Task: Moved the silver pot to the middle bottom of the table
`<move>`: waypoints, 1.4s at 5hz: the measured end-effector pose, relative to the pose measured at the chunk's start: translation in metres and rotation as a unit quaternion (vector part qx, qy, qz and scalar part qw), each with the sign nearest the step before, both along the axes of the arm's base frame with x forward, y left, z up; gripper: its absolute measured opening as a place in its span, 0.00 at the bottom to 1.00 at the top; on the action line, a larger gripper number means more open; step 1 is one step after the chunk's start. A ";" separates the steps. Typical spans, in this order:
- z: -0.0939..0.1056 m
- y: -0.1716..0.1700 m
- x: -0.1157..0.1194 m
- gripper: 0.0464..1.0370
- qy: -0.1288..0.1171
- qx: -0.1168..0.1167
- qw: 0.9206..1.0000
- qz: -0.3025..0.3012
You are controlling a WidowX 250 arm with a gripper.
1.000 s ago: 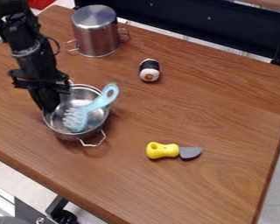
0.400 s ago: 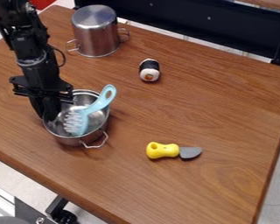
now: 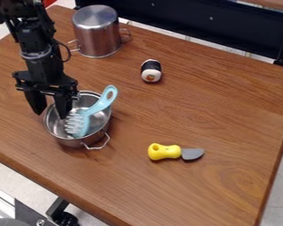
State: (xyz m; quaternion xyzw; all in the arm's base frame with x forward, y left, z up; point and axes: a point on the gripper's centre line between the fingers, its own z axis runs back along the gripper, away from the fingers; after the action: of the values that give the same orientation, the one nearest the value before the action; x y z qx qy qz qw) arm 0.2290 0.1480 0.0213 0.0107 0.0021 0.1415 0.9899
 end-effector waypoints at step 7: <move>0.054 -0.102 0.047 0.96 -0.005 -0.066 0.997 0.037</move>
State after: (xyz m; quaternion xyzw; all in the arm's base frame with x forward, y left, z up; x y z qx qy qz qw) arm 0.2760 0.0458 0.0752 -0.0556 0.0071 0.1775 0.9825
